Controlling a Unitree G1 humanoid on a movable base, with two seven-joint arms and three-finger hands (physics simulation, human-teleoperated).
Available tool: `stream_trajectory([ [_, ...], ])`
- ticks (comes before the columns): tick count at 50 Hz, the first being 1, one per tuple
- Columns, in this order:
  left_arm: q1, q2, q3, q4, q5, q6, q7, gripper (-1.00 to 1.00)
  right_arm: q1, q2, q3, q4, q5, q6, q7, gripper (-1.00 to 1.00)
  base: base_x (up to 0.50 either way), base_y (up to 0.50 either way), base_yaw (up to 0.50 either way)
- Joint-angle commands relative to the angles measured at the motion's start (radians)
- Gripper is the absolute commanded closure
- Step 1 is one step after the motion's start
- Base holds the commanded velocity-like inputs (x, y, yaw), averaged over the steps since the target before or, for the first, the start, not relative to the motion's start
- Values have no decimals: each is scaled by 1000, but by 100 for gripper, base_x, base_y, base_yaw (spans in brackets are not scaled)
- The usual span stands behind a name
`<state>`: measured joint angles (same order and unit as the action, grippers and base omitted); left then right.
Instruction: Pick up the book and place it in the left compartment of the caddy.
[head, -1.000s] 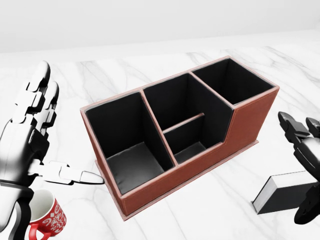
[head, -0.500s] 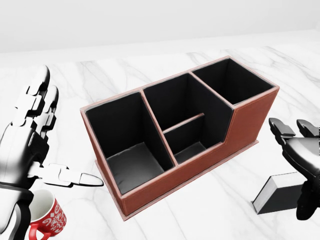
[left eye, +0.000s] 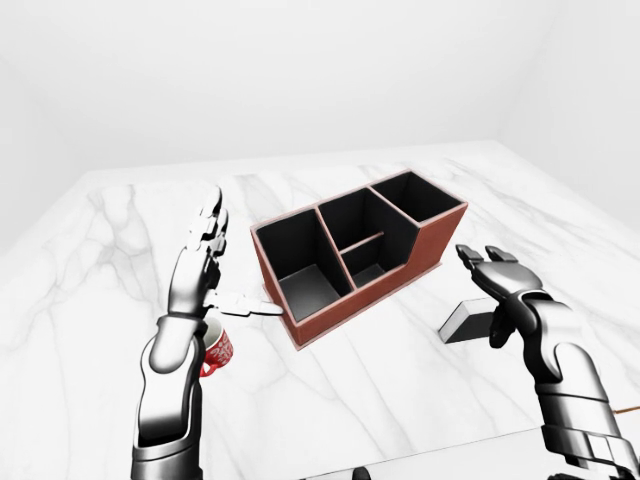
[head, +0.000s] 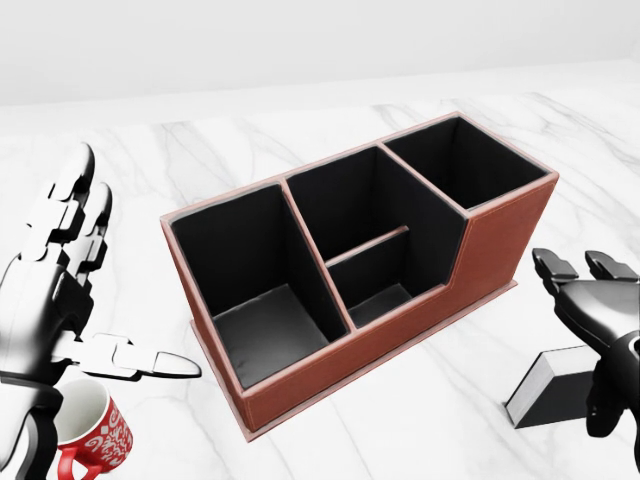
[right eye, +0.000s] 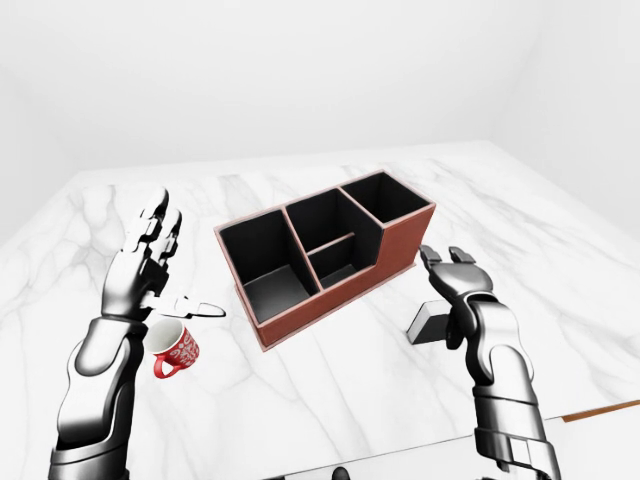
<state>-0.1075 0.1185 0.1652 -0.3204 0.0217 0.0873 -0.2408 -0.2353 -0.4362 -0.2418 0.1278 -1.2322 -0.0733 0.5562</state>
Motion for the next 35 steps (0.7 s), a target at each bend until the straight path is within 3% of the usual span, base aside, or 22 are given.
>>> stream_trajectory([
  [1,4,1,5,6,-3,0,2,-100,-27,-19,17,103,-8,8,-37,-100,0,0,0],
  [35,17,4,17,31,-1,0,0,-100,-167,-76,101,492,25,31,-234,-100,0,0,0],
])
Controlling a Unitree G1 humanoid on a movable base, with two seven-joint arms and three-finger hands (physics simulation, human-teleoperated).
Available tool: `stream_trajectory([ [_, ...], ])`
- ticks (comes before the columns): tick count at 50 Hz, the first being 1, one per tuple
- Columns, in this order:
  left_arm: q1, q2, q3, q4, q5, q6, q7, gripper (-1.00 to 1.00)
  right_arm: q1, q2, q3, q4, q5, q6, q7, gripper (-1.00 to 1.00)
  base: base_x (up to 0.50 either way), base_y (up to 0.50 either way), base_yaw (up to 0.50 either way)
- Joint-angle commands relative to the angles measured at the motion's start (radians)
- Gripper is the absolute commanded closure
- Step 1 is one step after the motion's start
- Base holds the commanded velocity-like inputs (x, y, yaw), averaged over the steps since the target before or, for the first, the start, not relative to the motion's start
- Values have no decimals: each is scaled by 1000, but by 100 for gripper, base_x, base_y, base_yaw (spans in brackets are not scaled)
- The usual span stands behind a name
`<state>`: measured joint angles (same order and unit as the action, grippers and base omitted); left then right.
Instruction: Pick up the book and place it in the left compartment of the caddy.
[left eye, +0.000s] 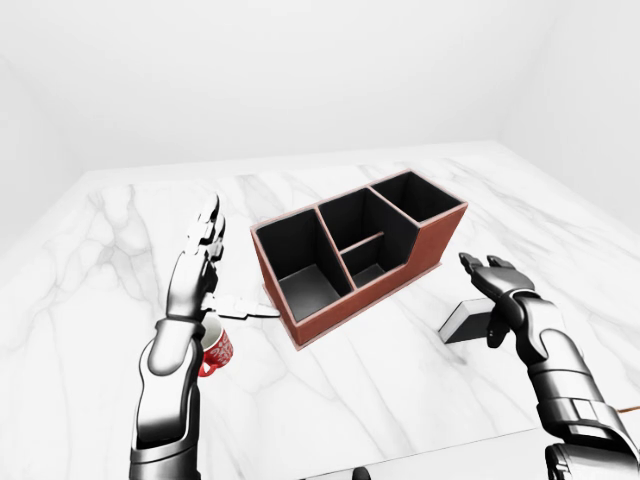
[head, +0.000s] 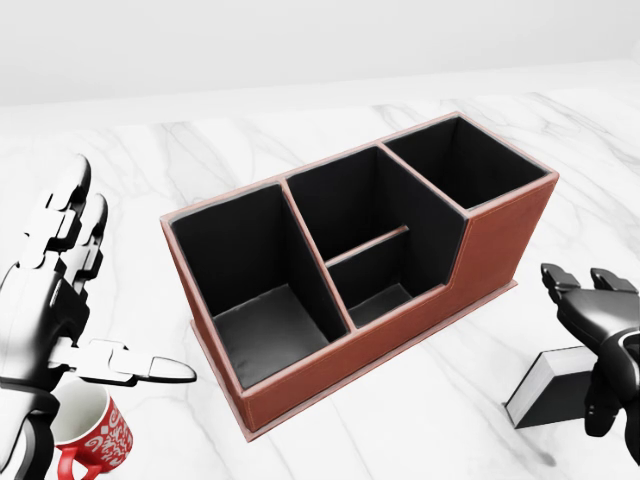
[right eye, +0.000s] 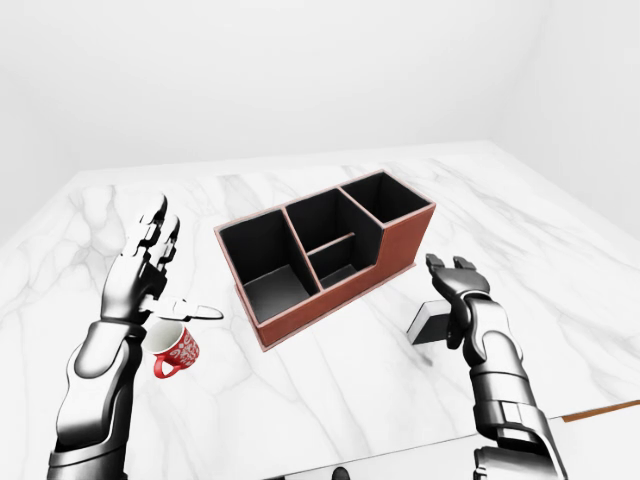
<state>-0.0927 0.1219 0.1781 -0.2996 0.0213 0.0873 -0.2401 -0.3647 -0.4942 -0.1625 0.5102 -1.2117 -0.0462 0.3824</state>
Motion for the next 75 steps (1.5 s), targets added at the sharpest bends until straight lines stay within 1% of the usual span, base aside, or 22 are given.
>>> stream_trajectory([
  [1,2,1,4,11,-1,0,0,-100,-41,-19,23,119,6,4,-64,-100,0,0,0],
  [15,19,0,10,-2,-5,0,-6,-100,-97,-27,55,246,22,2,-129,-100,0,0,0],
  [30,24,0,17,6,-9,0,-4,-100,-196,-43,106,477,48,-16,-245,-100,0,0,0],
  [32,24,0,17,6,-9,0,-4,-100,-199,-45,111,489,50,-16,-252,-100,0,0,0],
  [33,24,0,18,7,-10,0,-3,-100,-201,-49,121,496,37,-9,-268,-100,0,0,0],
  [51,48,-9,14,-32,4,0,3,-100,-243,-42,150,615,49,-40,-333,-100,0,0,0],
  [67,63,-13,23,-52,5,0,3,-100,-281,-34,177,715,62,-41,-385,-100,0,0,0],
  [73,64,-14,25,-52,6,0,4,-100,-277,-36,183,716,67,-41,-382,-100,0,0,0],
  [74,64,-14,25,-50,6,0,5,-100,-276,-37,184,711,67,-41,-384,-46,0,0,0],
  [75,64,-14,25,-49,6,0,5,-100,-274,-39,182,705,68,-41,-383,100,0,0,0],
])
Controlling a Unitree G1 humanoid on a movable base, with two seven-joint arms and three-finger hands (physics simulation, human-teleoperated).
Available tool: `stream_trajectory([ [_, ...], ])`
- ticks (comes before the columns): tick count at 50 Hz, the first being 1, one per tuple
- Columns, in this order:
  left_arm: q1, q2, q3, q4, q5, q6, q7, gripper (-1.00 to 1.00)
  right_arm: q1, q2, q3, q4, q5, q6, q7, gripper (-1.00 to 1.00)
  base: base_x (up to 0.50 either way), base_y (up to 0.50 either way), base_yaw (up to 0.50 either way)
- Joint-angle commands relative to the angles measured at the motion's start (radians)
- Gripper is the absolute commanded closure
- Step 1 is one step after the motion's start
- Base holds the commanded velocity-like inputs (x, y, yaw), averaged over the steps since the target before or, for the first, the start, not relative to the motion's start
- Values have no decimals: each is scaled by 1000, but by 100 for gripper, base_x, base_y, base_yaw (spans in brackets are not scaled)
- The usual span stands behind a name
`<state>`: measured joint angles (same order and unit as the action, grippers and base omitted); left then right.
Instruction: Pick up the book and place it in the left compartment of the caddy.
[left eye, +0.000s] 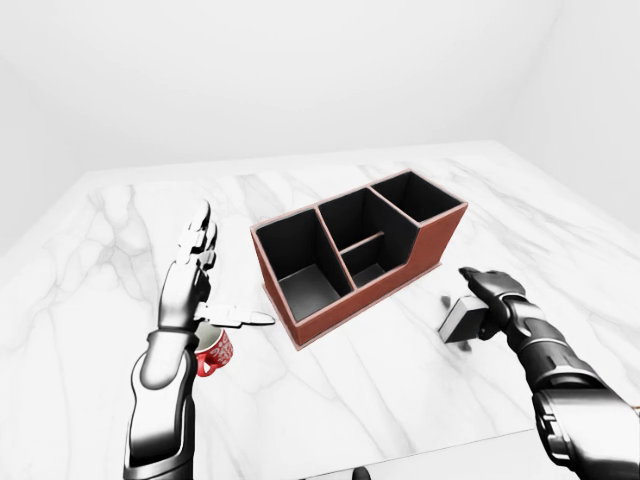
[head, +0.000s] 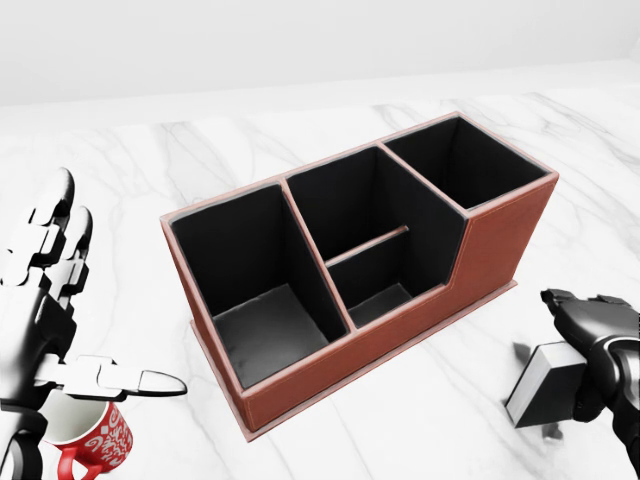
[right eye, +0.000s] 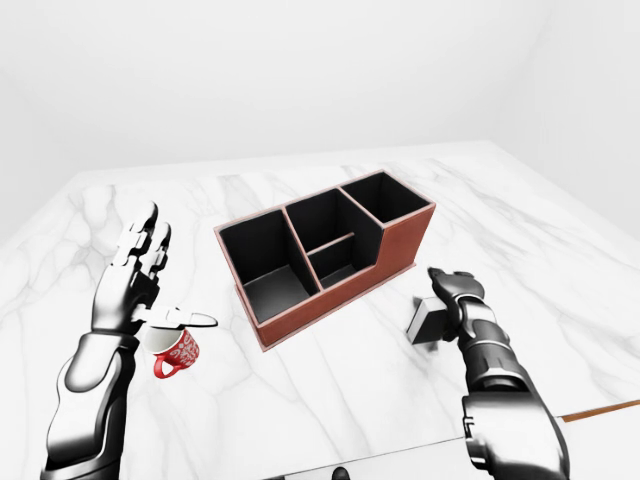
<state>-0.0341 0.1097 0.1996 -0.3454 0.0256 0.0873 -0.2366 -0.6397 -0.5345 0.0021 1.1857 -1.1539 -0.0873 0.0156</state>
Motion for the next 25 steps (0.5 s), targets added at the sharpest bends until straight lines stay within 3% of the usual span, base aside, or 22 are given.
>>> stream_trajectory([
  [1,5,-2,3,-3,1,0,1,-100,4,0,21,24,6,0,-13,100,0,0,0],
  [25,14,-2,9,-3,-5,0,-2,-100,24,-8,10,-30,-5,0,22,100,0,0,0],
])
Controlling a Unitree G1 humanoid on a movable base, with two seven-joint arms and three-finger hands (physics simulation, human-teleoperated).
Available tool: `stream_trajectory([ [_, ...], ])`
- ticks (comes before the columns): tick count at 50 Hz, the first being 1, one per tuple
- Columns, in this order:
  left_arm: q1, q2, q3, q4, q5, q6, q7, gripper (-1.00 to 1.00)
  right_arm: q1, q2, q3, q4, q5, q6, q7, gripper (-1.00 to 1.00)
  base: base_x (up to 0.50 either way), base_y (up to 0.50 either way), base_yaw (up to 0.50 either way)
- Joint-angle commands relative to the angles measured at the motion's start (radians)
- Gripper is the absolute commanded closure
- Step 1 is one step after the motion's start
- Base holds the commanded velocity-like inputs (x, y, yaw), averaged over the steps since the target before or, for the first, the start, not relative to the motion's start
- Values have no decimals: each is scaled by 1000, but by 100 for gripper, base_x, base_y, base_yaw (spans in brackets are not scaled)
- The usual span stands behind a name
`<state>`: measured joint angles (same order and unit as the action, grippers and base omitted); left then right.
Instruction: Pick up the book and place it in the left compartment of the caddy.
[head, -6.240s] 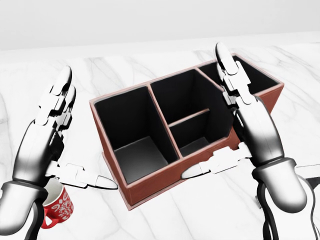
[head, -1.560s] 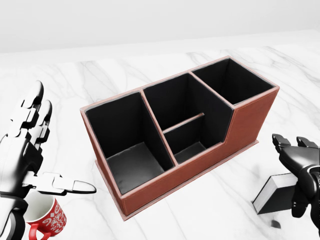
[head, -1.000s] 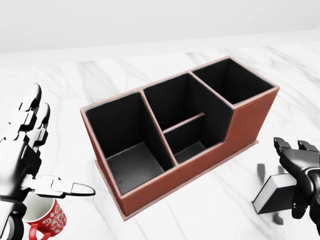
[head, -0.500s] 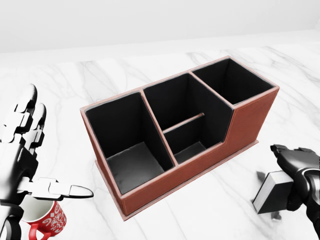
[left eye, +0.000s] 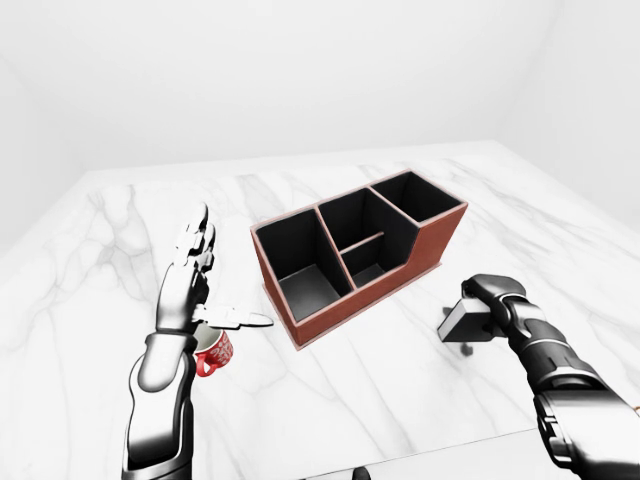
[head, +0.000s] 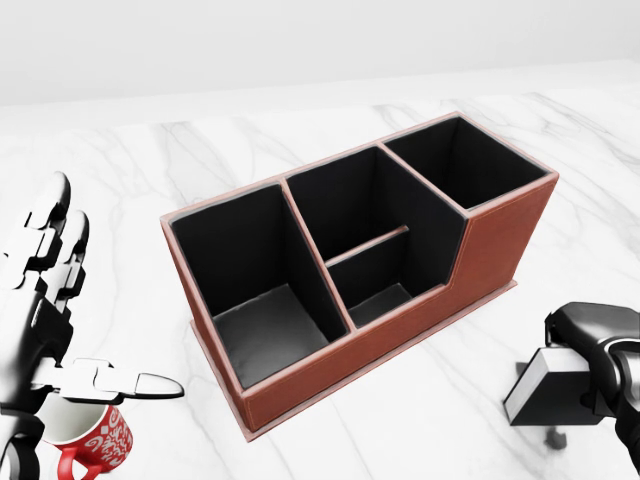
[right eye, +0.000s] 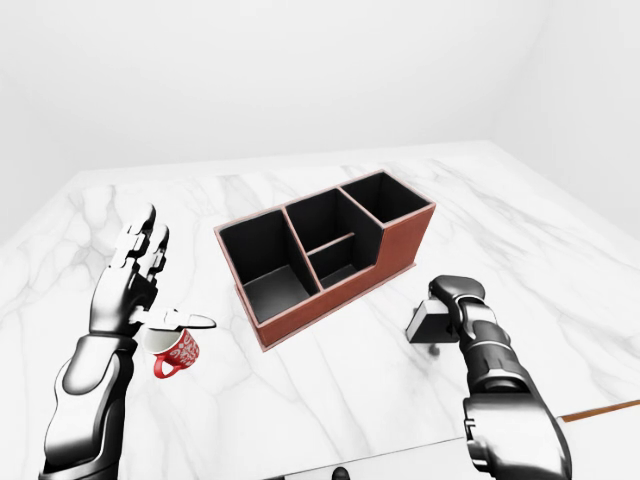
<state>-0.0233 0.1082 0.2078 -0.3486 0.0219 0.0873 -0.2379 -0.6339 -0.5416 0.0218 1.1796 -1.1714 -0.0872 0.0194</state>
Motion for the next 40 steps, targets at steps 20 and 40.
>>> stream_trajectory([
  [20,13,-7,-10,-9,2,0,-4,-100,162,10,-111,-441,-1,5,233,100,0,0,0],
  [40,13,-7,-6,-2,-4,0,-8,-100,311,52,-242,-1003,-1,0,562,100,0,0,0],
])
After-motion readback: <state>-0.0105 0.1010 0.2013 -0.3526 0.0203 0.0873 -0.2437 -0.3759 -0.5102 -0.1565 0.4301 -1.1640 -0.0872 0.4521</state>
